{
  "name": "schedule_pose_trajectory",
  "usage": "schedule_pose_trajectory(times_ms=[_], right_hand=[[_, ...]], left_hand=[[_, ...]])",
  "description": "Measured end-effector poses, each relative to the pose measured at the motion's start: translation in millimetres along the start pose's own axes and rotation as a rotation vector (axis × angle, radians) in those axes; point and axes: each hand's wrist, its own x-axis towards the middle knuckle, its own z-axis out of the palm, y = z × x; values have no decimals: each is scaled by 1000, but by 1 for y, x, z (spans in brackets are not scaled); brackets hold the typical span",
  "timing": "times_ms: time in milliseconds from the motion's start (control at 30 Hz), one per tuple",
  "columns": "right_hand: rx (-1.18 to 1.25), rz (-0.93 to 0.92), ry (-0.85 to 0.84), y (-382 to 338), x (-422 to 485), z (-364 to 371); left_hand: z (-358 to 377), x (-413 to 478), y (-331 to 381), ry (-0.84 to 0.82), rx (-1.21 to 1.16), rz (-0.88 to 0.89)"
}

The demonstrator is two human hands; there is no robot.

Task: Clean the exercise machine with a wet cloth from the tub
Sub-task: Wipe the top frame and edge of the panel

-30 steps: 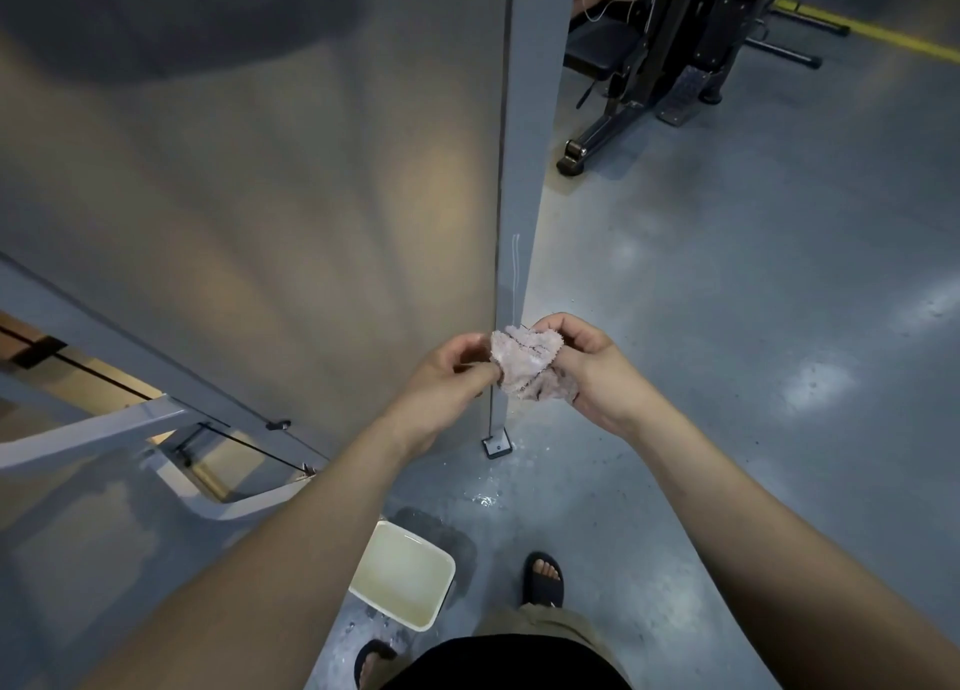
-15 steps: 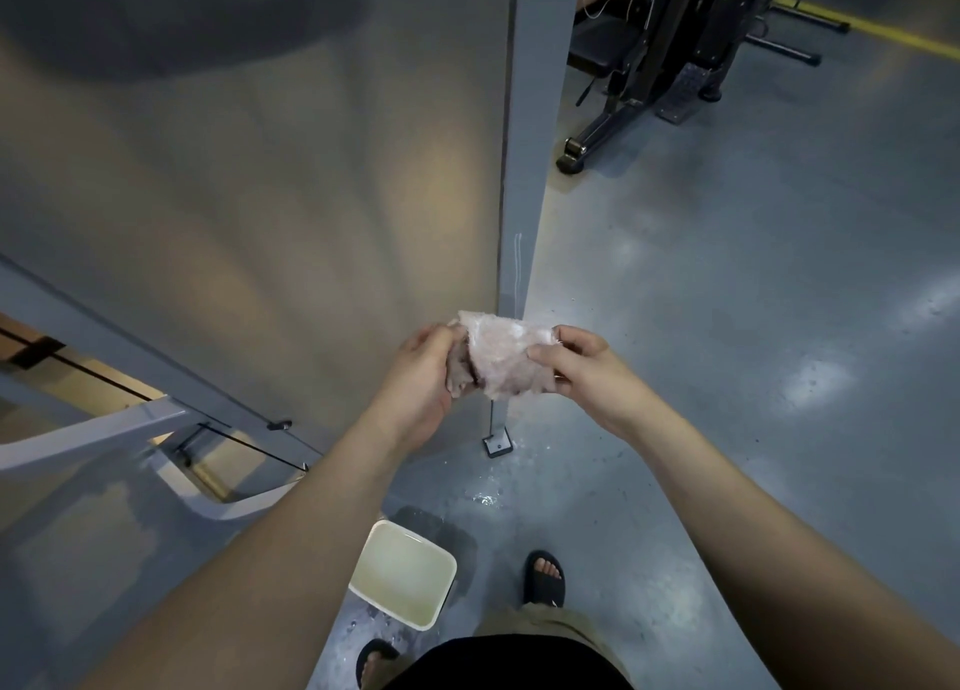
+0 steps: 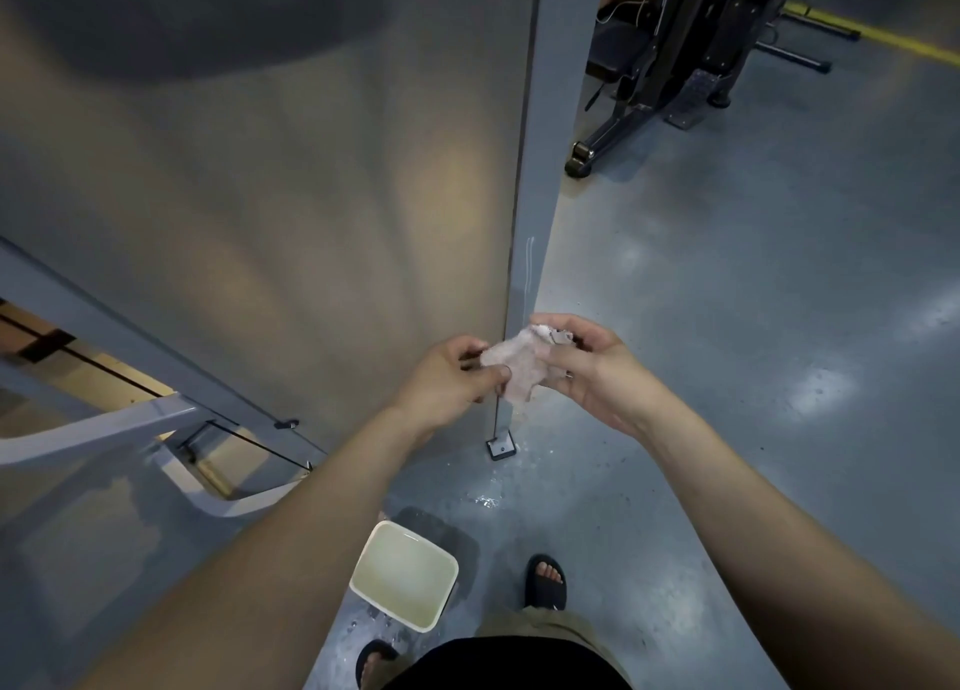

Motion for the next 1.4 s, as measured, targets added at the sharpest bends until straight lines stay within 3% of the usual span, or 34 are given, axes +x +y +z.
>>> schedule_pose_trajectory(times_ms=[133,200,333,400,567,733,900,1033,1167,1400], right_hand=[[-407,-48,104,0,3,-5],[-455,-65,115,-3,1,-8],[25,25,6,-6,-3,-8],[143,52,-21,-5,-6,-6],[284,87,-31,-1,-5,-4],[271,106,22,3,-6,1],[-206,68,249,12,-1,1],[-48,147,199,11,-4,1],[146,165,41,12,-8,0],[152,82,150,10,-3,-3]], left_hand=[[-8,6,-3,86,170,40],[-10,6,-1,106,92,21],[-10,4,0,-61,-400,-38],[-7,4,-3,-92,-504,-90],[8,5,-5,130,-76,-83],[17,-1,0,29,-391,-124],[22,4,-4,4,-363,-68],[26,5,5,16,-451,-90],[32,9,4,135,-178,-11],[34,9,4,11,-172,41]])
